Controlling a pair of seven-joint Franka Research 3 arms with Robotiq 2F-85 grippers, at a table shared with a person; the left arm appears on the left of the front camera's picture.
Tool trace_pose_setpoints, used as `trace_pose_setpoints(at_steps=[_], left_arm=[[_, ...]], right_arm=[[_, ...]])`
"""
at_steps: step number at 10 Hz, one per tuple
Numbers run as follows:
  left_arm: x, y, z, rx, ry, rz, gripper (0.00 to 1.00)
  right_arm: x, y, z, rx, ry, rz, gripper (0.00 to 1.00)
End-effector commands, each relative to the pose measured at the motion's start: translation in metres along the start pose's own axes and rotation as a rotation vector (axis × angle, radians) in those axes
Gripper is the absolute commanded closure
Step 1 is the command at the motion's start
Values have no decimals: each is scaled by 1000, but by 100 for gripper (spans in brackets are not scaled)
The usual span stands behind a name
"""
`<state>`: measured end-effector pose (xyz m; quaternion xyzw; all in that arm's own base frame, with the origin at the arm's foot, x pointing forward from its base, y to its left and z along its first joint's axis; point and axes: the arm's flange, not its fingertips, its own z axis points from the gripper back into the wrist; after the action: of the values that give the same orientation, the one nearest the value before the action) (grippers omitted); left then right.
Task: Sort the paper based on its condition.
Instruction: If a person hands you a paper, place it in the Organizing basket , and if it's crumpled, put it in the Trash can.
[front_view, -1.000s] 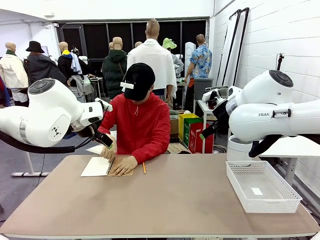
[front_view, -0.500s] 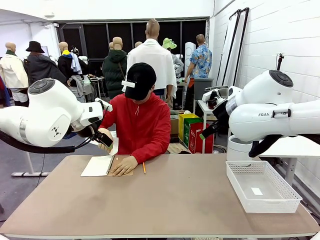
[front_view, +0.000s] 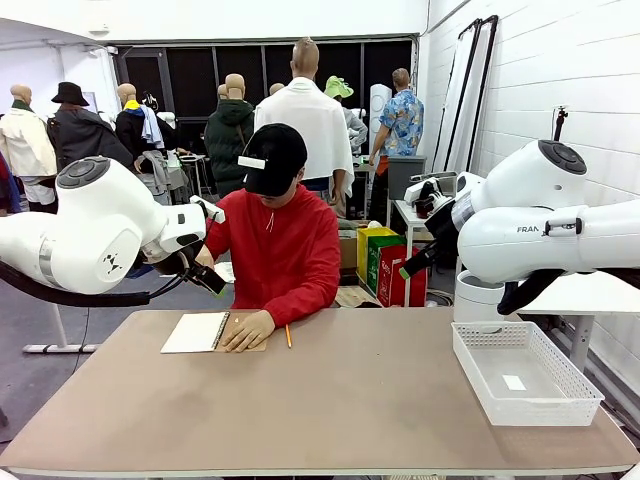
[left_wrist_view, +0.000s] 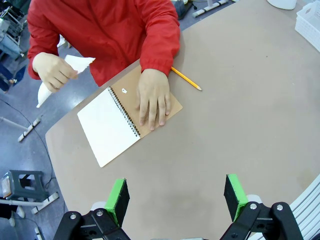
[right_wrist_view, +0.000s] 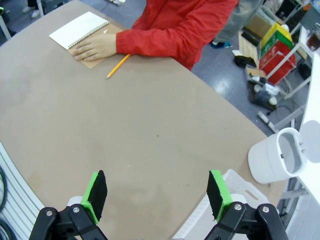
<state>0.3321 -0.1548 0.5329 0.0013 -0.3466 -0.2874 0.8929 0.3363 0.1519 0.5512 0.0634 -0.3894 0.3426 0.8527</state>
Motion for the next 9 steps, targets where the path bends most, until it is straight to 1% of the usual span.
trace_pose_setpoints(at_steps=[1,9], left_arm=[[0,0,0,1,1,0,0],[0,0,0,1,1,0,0]], right_arm=[[-1,-1,0,4,2,-2,0],[-1,-1,0,4,2,-2,0]])
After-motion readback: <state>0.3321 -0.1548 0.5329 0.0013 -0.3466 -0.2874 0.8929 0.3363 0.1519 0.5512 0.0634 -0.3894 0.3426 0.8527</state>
